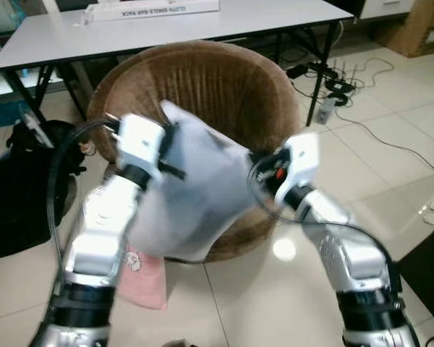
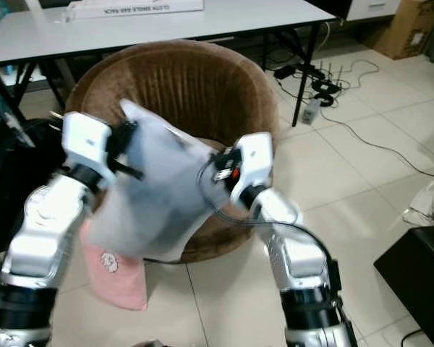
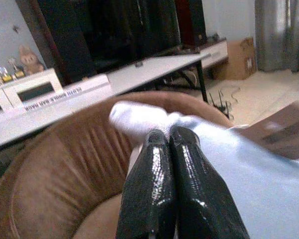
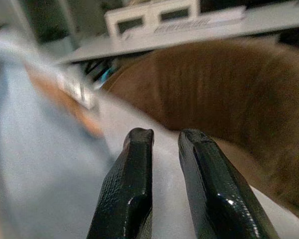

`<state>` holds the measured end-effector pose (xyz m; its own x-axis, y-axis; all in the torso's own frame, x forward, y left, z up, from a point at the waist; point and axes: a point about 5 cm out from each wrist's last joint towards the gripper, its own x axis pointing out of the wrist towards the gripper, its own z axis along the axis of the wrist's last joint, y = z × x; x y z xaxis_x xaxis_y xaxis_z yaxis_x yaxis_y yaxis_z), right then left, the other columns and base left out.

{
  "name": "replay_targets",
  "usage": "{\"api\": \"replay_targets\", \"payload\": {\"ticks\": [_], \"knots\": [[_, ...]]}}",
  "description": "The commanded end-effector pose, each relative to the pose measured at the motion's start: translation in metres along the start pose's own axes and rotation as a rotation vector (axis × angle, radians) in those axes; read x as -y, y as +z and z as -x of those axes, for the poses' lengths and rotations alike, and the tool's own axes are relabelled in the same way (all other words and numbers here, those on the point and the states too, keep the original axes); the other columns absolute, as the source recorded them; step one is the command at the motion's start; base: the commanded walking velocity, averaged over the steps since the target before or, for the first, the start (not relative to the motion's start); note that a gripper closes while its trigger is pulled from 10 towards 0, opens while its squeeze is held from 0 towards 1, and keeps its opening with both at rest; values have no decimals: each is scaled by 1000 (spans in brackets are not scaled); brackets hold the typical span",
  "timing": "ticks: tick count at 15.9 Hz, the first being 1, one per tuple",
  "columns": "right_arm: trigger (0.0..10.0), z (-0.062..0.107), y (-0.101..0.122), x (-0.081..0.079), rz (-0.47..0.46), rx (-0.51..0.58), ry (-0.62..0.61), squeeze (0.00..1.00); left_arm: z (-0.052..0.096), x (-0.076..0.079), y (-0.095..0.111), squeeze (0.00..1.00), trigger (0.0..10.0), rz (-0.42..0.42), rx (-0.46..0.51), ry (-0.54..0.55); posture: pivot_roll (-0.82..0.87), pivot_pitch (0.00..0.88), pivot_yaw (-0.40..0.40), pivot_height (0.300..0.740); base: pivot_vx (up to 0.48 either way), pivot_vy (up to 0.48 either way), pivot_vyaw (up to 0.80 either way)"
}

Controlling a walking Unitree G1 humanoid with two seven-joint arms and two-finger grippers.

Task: Move the pillow to the sofa from floor

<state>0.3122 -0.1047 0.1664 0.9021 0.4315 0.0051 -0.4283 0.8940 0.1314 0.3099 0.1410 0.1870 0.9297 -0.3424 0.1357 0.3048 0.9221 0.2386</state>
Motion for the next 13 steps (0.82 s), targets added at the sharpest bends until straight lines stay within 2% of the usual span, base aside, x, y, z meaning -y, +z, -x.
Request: {"api": "replay_targets", "payload": {"ticks": [1,5,13], "knots": [[10000,-1,2,5,12,24,-54,0,-1,-2,13,0,10000,-18,57,27,61,0,59,740,0,0,0],[10000,-2,2,20,18,44,-196,0,-4,5,19,0,10000,-3,84,29,54,0,61,740,325,0,0],[10000,-4,0,19,36,56,-200,0,-3,3,17,0,10000,-16,76,27,47,0,57,740,374,0,0]]}}
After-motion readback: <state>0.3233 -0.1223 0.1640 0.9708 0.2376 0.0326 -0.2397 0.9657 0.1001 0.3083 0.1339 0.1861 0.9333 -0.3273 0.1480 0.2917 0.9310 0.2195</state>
